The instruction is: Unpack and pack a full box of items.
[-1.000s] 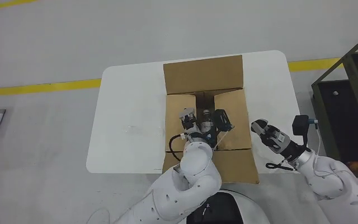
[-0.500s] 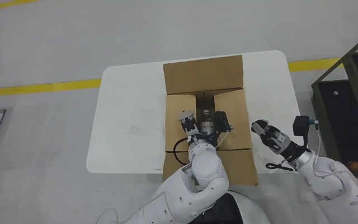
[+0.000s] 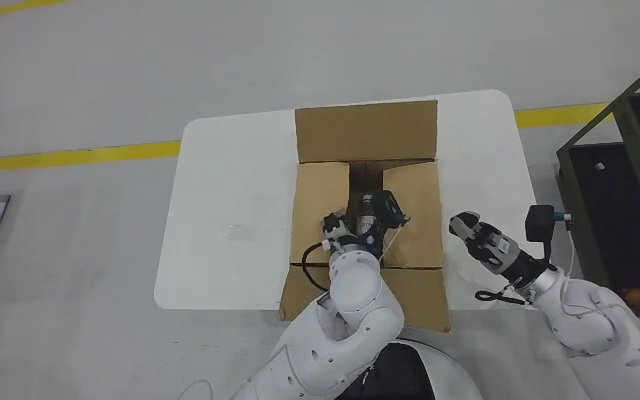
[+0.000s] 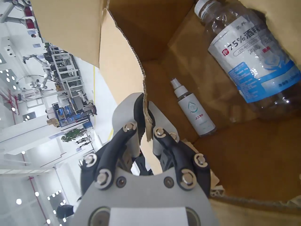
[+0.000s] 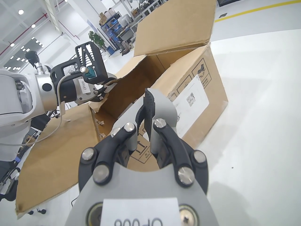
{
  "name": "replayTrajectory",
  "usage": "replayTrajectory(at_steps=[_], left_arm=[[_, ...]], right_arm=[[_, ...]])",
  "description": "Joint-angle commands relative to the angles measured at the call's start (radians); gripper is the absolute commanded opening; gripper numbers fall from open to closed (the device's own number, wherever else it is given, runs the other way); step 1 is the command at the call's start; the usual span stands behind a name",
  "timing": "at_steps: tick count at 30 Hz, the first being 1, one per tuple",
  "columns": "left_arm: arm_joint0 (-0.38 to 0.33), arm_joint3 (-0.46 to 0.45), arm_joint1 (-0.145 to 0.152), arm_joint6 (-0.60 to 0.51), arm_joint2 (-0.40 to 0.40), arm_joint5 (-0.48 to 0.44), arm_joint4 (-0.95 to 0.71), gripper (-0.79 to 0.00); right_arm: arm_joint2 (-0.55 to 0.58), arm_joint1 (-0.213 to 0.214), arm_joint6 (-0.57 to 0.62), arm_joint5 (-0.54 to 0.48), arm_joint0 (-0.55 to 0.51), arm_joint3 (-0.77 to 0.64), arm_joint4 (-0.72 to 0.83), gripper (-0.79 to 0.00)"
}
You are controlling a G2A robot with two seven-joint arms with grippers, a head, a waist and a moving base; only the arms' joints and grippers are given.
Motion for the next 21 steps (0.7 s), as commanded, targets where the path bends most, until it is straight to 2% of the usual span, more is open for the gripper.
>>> replayTrajectory(at_steps=[1,8,12,13,14,15,21], left_arm=[[0.01,-0.02,-0.004,0.004,-0.022,0.009,-0.018,-0.785],[0.037,-0.093,-0.018,0.022,-0.105,0.037,-0.125,-0.785],[0.045,-0.121,-0.024,0.043,-0.13,0.041,-0.145,-0.785],[0.047,-0.124,-0.025,0.048,-0.134,0.042,-0.141,-0.591],[0.049,-0.124,-0.026,0.049,-0.137,0.039,-0.136,-0.323],[0.05,-0.126,-0.028,0.049,-0.14,0.036,-0.134,0.0],[0.044,-0.142,-0.031,0.051,-0.161,-0.012,-0.07,0.0]], right_arm=[[0.003,0.0,0.001,-0.006,0.001,-0.009,0.039,-0.785],[0.006,0.003,0.089,-0.01,0.025,-0.07,0.175,-0.785],[-0.016,0.008,0.22,0.013,0.063,-0.078,0.183,-0.785],[-0.023,0.009,0.257,0.026,0.074,-0.073,0.173,-0.785],[-0.029,0.011,0.291,0.038,0.088,-0.073,0.151,-0.785],[-0.035,0.012,0.316,0.045,0.099,-0.077,0.123,-0.785],[-0.061,0.013,0.364,0.077,0.122,-0.081,0.074,-0.785]])
